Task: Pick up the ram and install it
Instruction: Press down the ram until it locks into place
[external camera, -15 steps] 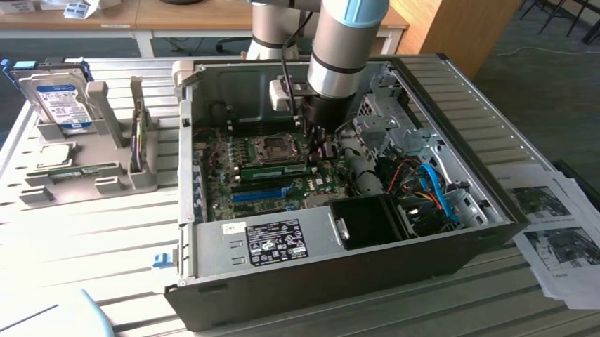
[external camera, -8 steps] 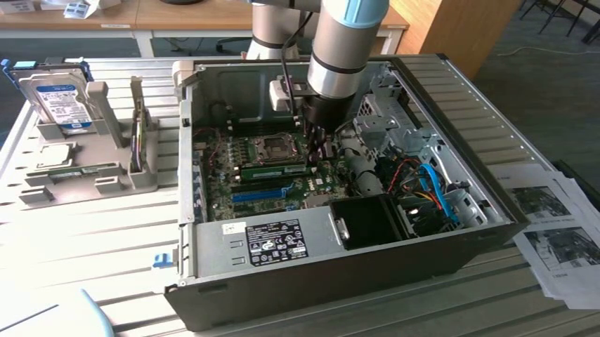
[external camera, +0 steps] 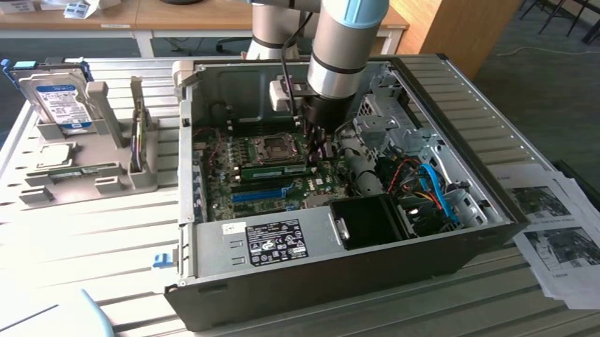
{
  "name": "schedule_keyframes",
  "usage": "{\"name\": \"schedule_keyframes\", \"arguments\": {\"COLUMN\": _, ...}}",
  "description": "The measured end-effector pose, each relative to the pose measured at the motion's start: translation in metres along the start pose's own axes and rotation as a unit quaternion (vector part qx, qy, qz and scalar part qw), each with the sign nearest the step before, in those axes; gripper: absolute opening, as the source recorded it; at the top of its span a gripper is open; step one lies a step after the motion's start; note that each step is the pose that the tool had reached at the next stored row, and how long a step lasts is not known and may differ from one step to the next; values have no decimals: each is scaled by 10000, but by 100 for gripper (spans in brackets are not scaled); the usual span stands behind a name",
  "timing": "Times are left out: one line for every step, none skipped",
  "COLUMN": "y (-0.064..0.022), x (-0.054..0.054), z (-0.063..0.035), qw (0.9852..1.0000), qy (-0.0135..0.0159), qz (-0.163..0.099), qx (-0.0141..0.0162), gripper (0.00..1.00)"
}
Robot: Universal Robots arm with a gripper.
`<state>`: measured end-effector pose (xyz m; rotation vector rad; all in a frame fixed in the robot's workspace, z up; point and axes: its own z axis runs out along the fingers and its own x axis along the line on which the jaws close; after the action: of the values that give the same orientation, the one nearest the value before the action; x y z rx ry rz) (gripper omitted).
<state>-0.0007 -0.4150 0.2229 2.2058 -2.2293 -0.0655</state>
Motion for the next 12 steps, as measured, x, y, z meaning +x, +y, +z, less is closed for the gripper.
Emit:
{"name": "schedule_keyframes", "arguments": {"y": 0, "x": 0, "z": 1, "qw": 10000, "qy": 0, "qz": -1, "qx": 0, "gripper": 9}}
{"name": "schedule_keyframes", "arguments": {"y": 0, "x": 0, "z": 2, "qw": 10000, "qy": 0, "qz": -1, "qx": 0, "gripper": 9}}
{"name": "schedule_keyframes", "arguments": {"y": 0, "x": 0, "z": 3, "qw": 10000, "qy": 0, "qz": -1, "qx": 0, "gripper": 9}}
{"name": "schedule_keyframes", "arguments": {"y": 0, "x": 0, "z": 3, "qw": 10000, "qy": 0, "qz": -1, "qx": 0, "gripper": 9}}
{"name": "schedule_keyframes", "arguments": {"y": -1, "x": 0, "z": 3, "qw": 10000, "qy": 0, "qz": -1, "qx": 0, "gripper": 9}}
{"name": "schedule_keyframes", "arguments": {"y": -1, "x": 0, "z": 3, "qw": 10000, "qy": 0, "qz": -1, "qx": 0, "gripper": 9}}
{"name": "schedule_keyframes", "arguments": {"y": -1, "x": 0, "z": 3, "qw": 10000, "qy": 0, "qz": -1, "qx": 0, "gripper": 9}}
{"name": "schedule_keyframes", "arguments": {"y": -1, "x": 0, "z": 3, "qw": 10000, "qy": 0, "qz": -1, "qx": 0, "gripper": 9}}
{"name": "schedule_keyframes", "arguments": {"y": -1, "x": 0, "z": 4, "qw": 10000, "qy": 0, "qz": -1, "qx": 0, "gripper": 9}}
{"name": "schedule_keyframes", "arguments": {"y": -1, "x": 0, "z": 6, "qw": 10000, "qy": 0, "qz": -1, "qx": 0, "gripper": 9}}
{"name": "schedule_keyframes", "arguments": {"y": -1, "x": 0, "z": 7, "qw": 10000, "qy": 0, "qz": -1, "qx": 0, "gripper": 9}}
{"name": "schedule_keyframes", "arguments": {"y": -1, "x": 0, "z": 7, "qw": 10000, "qy": 0, "qz": -1, "qx": 1, "gripper": 9}}
